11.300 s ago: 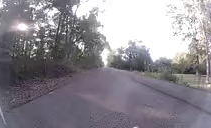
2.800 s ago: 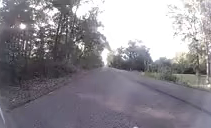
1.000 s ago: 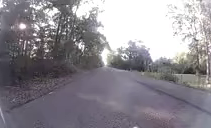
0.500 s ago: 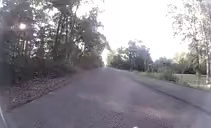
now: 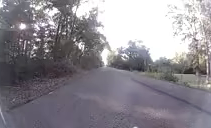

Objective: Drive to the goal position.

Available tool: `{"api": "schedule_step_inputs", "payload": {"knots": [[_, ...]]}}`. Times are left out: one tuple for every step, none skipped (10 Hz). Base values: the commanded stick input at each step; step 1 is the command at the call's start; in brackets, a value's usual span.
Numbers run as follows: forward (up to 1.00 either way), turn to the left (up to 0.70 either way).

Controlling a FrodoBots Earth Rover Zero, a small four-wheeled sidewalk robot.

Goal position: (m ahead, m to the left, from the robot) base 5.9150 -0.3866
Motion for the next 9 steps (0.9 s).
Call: {"api": "schedule_step_inputs", "payload": {"knots": [[0.06,0.00],[0.06,0.00],[0.06,0.00],[0.06,0.00],[0.06,0.00],[0.06,0.00],[0.06,0.00],[0.06,0.00],[0.06,0.00]]}}
